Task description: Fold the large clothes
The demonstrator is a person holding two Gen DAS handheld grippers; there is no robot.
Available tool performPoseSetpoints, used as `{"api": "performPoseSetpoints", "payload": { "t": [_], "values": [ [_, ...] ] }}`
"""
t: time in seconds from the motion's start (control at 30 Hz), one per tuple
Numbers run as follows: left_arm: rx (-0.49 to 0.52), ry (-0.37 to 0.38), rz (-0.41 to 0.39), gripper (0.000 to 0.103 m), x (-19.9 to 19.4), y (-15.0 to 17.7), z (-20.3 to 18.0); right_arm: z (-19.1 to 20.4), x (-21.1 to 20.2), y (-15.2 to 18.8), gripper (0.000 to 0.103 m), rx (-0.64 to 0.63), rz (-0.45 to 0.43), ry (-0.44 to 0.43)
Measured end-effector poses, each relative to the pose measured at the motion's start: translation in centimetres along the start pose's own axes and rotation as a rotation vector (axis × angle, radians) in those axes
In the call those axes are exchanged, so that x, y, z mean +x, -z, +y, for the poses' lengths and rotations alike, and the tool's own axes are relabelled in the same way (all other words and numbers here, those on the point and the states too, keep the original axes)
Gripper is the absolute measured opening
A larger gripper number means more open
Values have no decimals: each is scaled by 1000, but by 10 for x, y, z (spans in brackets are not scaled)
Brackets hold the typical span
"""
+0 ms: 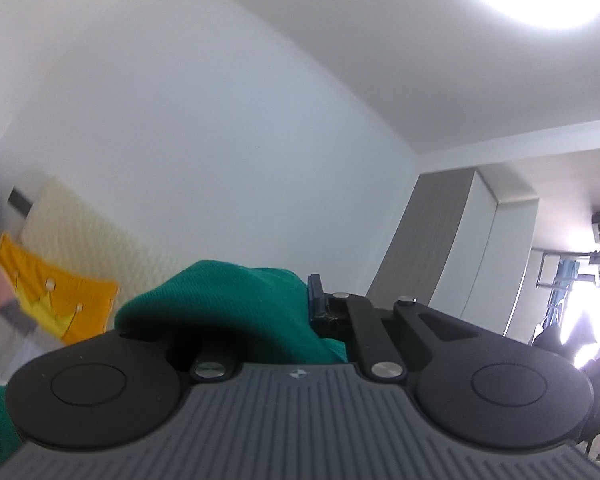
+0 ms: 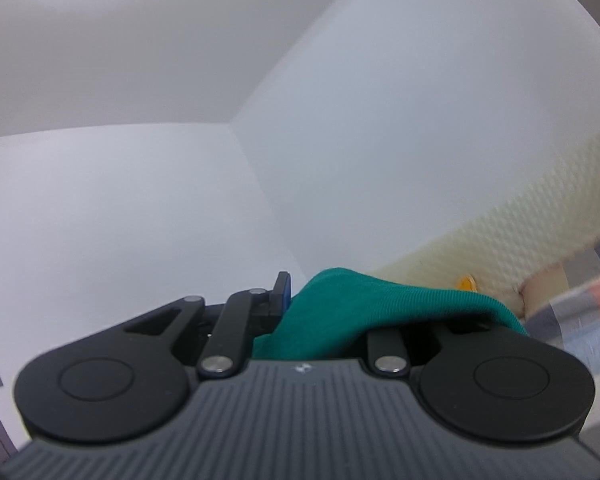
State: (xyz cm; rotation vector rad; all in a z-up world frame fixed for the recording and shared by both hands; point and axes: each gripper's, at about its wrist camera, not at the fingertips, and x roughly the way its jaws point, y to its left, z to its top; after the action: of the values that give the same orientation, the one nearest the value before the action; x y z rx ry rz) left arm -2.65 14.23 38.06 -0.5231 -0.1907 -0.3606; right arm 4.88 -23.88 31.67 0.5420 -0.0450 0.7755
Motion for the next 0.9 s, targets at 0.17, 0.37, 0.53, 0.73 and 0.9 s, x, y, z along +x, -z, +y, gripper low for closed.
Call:
{"api": "performPoseSetpoints", "payload": {
  "t": [0.17, 0.37, 0.53, 0.73, 0.9],
  "values": [
    [99, -40, -4, 10, 14, -36, -14, 16, 22, -22, 22, 0, -1, 12],
    [64, -85, 96, 10, 65, -6, 58, -29, 81, 16, 22, -7, 78, 87],
    [-4, -163, 215, 10, 130, 48, 146, -100, 146, 72, 22, 19, 164, 166],
    [-62, -253, 332, 11, 221, 113, 258, -198, 243, 132, 22, 50, 267, 263],
    [-90, -332, 446, 11, 314, 218, 385, -278, 322, 206, 22, 48, 350, 352]
  ]
}}
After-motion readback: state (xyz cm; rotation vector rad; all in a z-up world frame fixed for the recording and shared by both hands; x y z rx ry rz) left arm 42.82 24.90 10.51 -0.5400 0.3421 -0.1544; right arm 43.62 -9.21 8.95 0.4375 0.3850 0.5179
